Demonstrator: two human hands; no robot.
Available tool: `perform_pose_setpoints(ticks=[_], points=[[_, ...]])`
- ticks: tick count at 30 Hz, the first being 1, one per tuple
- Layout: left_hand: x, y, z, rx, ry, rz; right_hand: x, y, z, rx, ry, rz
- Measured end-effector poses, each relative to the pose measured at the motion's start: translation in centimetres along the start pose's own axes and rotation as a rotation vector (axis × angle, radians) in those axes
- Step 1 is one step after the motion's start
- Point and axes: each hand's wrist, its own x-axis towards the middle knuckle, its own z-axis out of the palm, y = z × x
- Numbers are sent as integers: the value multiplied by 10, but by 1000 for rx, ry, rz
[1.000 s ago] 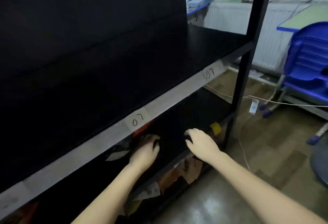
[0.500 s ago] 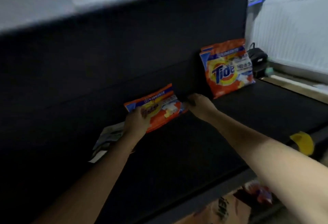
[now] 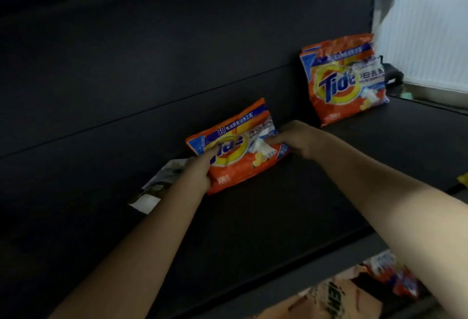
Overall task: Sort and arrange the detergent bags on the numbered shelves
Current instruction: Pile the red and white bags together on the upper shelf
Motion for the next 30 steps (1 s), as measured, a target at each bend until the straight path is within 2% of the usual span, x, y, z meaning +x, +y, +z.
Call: perform_pose_setpoints(ticks=[2, 5, 10, 13, 19, 25, 27, 30], points=[[-18, -2, 6, -96, -80, -49, -20, 0, -9, 73, 14, 6], [-50, -9, 19, -166, -101, -76, -55, 1, -25, 120, 64, 25], [-110, -22, 43, -77, -124, 43, -132, 12, -53, 222, 191, 49], [-154, -30, 54, -38, -222, 109, -188, 17, -72, 280, 288, 75], [-263, -21, 75, -3, -428, -65, -325, 9, -102, 363, 476, 134], [-379, 35, 88, 18, -669, -100, -466, -72, -117, 456, 666, 49], [-413, 66, 90, 26, -734, -67, -500, -111, -120, 441, 751, 27], [-460, 125, 85, 13, -813, 32, -538, -181, -125, 429, 783, -63]])
